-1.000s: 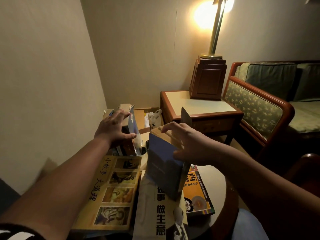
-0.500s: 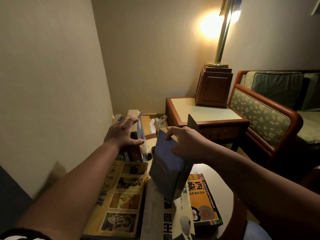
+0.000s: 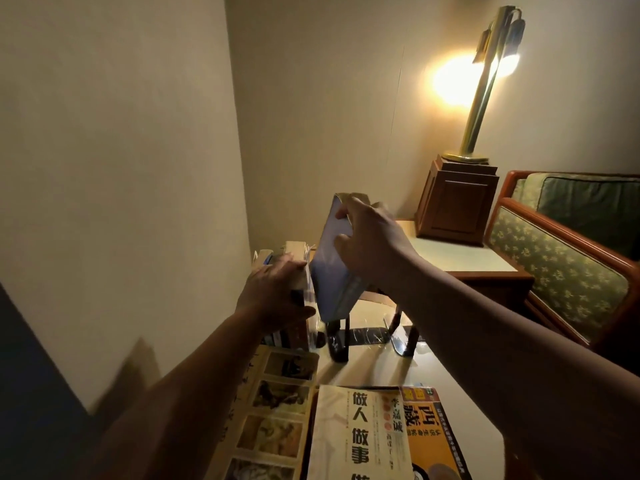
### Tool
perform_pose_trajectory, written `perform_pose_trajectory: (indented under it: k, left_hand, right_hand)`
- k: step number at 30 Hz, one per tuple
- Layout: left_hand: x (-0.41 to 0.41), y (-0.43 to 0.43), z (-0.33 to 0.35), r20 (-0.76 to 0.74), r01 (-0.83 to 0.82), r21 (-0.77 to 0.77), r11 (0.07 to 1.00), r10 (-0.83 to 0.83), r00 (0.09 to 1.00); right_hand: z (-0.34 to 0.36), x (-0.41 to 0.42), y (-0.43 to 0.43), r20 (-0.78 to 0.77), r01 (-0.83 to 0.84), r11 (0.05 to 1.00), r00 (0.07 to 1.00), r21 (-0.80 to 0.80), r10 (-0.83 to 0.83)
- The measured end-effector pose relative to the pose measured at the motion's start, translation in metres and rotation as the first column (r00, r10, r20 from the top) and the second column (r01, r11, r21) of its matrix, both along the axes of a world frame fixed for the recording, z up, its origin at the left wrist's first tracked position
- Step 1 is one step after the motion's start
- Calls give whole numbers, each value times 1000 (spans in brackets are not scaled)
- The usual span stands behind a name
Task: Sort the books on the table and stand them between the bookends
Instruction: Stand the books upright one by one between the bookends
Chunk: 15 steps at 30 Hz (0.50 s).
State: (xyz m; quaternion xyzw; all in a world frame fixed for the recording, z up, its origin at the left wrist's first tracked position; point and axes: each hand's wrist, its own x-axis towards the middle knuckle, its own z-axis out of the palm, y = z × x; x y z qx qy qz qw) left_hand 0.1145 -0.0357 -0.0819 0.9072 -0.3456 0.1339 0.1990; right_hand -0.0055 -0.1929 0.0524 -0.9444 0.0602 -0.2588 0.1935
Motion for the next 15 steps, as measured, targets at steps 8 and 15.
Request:
perform_pose_trajectory:
  k: [8,15]
  left_hand:
    - [-1,-3,1,63,68,-57,996,-65,996]
    - [7,0,-5,75,79,-79,994,-73,995]
  right_hand:
    - [-29,52,17,-108,47,998,993,33,-43]
    - [-70,76,22,-190,82,989,980,119,-58]
